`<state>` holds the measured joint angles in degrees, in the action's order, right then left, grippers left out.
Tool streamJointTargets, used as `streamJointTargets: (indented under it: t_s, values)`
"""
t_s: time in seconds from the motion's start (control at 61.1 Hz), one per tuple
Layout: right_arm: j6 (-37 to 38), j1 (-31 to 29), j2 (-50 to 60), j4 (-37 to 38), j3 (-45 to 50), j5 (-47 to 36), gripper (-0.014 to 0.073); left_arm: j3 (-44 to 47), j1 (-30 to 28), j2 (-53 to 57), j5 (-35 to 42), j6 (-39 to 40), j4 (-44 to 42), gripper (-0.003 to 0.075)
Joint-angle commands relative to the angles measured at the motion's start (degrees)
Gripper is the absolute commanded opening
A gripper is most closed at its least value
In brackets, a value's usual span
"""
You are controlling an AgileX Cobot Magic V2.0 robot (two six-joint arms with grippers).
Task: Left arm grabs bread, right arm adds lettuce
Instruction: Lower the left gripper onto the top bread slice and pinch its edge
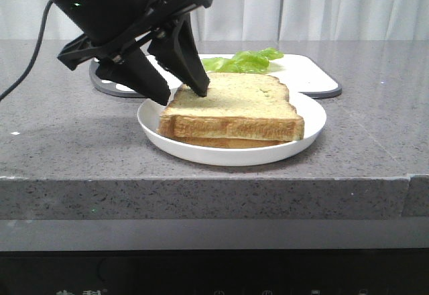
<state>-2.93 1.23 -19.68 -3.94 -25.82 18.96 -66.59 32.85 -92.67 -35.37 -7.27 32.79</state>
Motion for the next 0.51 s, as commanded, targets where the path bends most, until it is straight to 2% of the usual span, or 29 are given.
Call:
streamJointTargets:
  t_s: [0.0,0.114,0.229,0.327,0.474,0.491]
  values:
    - [0.1,-0.3,-0.8,0.5,-2.0,-4.1,0.0509,-1.9,0.4,1.2,1.7,-1.5,3.3,0.0333]
    - [0.1,-0.3,-0.8,0.5,-2.0,-4.1,0.0509,-1.9,0.4,0.0,1.7,-2.9,5.4,0.0328]
    - [0.1,-0.3,-0.8,0.5,-2.0,-4.1,0.0509,-1.9,0.4,-0.5,1.6,-2.9,5.3,0.0278]
    - [0.1,-0.3,-0.8,0.5,-2.0,-3.9,0.0509,-1.9,0.4,-0.7,1.6,-2.9,5.3,0.0199]
    - [0.1,-0.3,-0.8,0.5,-2.0,-3.6,0.0509,-1.9,0.4,-0.7,1.2,-2.9,5.2,-0.0020]
    - [0.1,-0.3,-0.8,0.5,-2.0,-3.5,0.0509,-1.9,0.4,-0.7,1.2,-2.9,5.2,-0.0017]
